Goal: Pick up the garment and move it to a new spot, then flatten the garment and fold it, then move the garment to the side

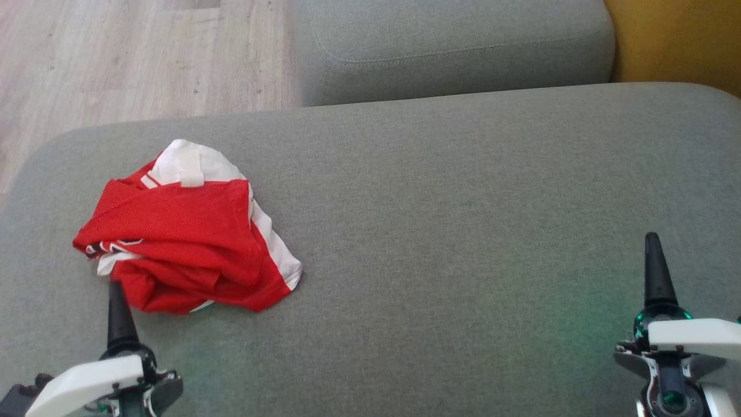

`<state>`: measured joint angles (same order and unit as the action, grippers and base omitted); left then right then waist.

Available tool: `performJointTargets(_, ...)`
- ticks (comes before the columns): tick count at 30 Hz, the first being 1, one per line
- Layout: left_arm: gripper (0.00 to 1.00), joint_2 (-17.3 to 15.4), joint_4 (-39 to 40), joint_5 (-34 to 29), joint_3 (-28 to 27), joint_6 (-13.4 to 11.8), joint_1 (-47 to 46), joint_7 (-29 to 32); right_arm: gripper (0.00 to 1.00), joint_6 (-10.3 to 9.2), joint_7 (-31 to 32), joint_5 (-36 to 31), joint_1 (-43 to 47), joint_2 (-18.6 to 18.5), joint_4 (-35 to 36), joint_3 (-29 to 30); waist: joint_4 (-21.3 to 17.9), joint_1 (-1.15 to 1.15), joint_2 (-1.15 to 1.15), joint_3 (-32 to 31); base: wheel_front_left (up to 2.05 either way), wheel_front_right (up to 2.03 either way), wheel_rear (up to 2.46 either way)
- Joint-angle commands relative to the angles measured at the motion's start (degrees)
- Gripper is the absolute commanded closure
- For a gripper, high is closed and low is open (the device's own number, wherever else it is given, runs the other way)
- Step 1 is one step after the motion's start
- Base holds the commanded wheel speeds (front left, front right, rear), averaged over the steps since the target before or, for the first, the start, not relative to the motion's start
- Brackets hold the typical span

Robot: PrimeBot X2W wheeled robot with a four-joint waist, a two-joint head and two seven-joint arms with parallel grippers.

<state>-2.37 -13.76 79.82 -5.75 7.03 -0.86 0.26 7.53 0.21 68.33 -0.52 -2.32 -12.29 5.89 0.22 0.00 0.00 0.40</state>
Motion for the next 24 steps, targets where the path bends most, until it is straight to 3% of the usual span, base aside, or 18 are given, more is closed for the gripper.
performJointTargets(1, 0.00, -0.3, 2.5, -1.1, -1.0, -0.2, -2.8, -0.7, 0.00, -0.01, -0.7, -1.9, -2.3, -0.3, 2.8, -0.6, -0.1, 0.00, 0.00, 0.0, 0.00, 0.00, 0.00)
performJointTargets(13, 0.00, -0.3, 8.6, -11.9, 0.3, -2.5, -3.1, -2.8, 0.00, -0.02, -2.8, -14.9, -2.4, -0.4, 6.3, -1.8, -0.5, 0.00, 0.00, 0.5, 0.00, 0.00, 0.00)
performJointTargets(24, 0.00, -0.4, 11.9, -28.2, 6.6, -2.9, -3.1, -4.8, 0.00, -0.02, -4.8, -28.0, -2.4, -0.4, 8.3, -4.5, -1.1, 0.00, 0.00, 1.0, 0.00, 0.00, 0.00)
